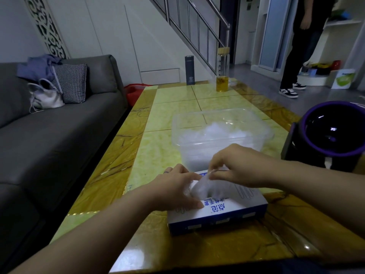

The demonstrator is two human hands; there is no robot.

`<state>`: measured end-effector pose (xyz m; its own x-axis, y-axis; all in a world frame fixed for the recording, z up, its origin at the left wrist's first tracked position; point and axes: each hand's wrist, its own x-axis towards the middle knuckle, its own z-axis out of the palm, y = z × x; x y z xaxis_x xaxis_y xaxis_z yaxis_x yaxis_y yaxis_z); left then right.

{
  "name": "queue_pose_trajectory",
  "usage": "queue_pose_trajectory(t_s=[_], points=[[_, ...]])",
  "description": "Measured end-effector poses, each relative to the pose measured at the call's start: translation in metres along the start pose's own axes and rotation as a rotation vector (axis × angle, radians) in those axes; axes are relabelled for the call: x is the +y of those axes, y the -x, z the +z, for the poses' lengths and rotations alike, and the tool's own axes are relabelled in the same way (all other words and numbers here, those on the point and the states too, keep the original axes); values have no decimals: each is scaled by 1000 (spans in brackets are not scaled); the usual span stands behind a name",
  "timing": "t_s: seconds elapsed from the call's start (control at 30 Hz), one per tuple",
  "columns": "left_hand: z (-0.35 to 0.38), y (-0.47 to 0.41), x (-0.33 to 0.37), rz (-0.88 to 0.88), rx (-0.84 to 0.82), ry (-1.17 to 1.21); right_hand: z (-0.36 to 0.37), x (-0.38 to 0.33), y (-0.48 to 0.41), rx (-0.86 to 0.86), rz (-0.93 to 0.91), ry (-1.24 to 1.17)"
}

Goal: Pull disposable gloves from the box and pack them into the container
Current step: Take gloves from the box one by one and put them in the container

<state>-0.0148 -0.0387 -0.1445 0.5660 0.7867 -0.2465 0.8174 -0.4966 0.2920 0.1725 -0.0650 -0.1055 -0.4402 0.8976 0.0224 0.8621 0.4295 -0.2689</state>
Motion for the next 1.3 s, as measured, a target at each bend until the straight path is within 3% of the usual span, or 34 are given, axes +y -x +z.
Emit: queue_pose_trajectory(t_s=[0.17, 0.37, 0.57, 0.87, 0.93, 1.1, 1.2, 1.3], points=[[-1, -1, 0, -6, -15, 8, -25, -12, -3, 15, -39, -97], [-8, -1, 3, -57, -61, 70, -77, -17, -5, 275, -52, -236], [-57, 28, 7, 2, -219, 806, -98, -17, 0, 329, -85, -324], [-80, 20, 19, 100, 134, 1247, -90, -14, -6, 183, -35, -362], [-84, 16, 20, 132, 197, 1334, -91, -9, -7, 169, 18, -521], [-115, 10, 20, 143, 294, 1472, -100, 8, -13, 120, 322, -1346], [-129, 5, 17, 166, 251, 1498, -96, 9, -20, 25, 347, -1452], [-138, -1, 15, 164, 214, 1508, -89, 9, -29, 65, 330, -1520]])
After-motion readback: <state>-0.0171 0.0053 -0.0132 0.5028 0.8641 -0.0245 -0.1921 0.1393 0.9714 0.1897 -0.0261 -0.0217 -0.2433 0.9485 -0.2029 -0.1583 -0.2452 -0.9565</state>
